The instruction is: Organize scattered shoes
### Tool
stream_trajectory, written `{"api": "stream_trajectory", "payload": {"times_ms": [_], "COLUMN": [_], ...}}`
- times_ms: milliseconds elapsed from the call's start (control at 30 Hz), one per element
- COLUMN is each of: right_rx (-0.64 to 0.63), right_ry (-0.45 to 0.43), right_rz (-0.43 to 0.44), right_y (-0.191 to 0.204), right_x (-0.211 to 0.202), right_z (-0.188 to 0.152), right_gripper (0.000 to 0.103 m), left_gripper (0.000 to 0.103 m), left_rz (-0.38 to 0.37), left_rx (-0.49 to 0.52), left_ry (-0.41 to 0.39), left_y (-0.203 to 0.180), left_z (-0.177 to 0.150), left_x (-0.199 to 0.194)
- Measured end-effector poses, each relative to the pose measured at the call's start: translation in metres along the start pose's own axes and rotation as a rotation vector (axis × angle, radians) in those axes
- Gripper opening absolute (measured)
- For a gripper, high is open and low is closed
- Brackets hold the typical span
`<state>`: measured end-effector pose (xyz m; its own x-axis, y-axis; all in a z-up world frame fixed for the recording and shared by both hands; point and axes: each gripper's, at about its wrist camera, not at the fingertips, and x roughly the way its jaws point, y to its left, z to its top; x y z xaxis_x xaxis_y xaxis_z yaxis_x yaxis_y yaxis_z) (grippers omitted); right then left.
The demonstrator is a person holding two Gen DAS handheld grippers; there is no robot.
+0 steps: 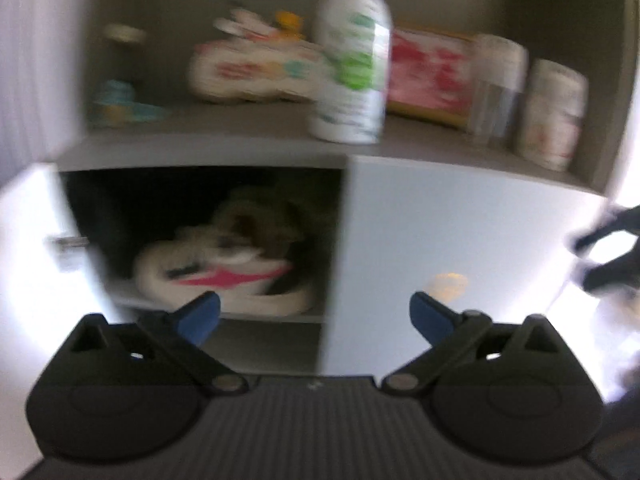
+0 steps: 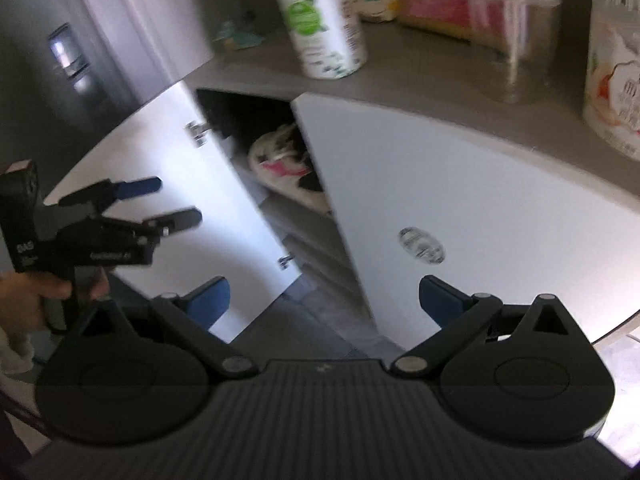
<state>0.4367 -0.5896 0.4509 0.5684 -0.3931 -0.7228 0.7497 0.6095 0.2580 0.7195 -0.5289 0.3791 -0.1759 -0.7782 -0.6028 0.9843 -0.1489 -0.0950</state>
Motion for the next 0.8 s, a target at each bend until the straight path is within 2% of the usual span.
{"api": "stream_trajectory", "payload": {"times_ms": [100,233,300,433,467,500,533,600,633,700,800], "right_rx": [0.055,0.15,0.21,0.347,0.381,0.414,0.448,0.532,0.571,0.631,0.696], "right_ry": [-0.059,-0.128,-0.13,-0.205,-0.22,-0.234,-0.246,-0.268,-0.284,-0.319,-0.3], "right_rz": [-0.013,-0.063,-0.14,-0.3,-0.339,-0.378,-0.414,-0.507,-0.558,-0.639,-0.729], "right_y": [-0.013,-0.029,-0.032,-0.024,-0.019,-0.014,-0.007,0.016,0.034,0.067,0.122], "right_x": [0.01,0.009,0.007,-0.015,-0.018,-0.02,-0.021,-0.021,-0.023,-0.028,-0.018], "right_z": [0.011,0.005,-0.004,-0.019,-0.023,-0.027,-0.032,-0.042,-0.048,-0.057,-0.075], "right_gripper": [0.103,0.103,0.103,0.103,0.103,0.103,0.103,0.103,0.103,0.103,0.103], "left_gripper": [0.098,0.097,0.095,0.089,0.096,0.094,0.086,0.083,0.082,0.083,0.084], "left_rz": [-0.031,-0.072,-0.1,-0.211,-0.215,-0.273,-0.329,-0.399,-0.415,-0.493,-0.564], "left_rx": [0.097,0.181,0.245,0.315,0.318,0.366,0.416,0.477,0.485,0.468,0.473], "left_ry": [0.026,0.011,0.004,-0.001,-0.004,-0.004,0.013,0.037,0.029,0.006,-0.011], "left_y": [0.003,0.014,0.017,0.026,0.026,0.024,0.023,0.025,0.027,0.039,0.052], "left_z": [0.011,0.033,0.043,0.053,0.052,0.045,0.038,0.03,0.028,0.029,0.029], "left_x": [0.03,0.063,0.081,0.105,0.107,0.109,0.111,0.114,0.114,0.114,0.122]}}
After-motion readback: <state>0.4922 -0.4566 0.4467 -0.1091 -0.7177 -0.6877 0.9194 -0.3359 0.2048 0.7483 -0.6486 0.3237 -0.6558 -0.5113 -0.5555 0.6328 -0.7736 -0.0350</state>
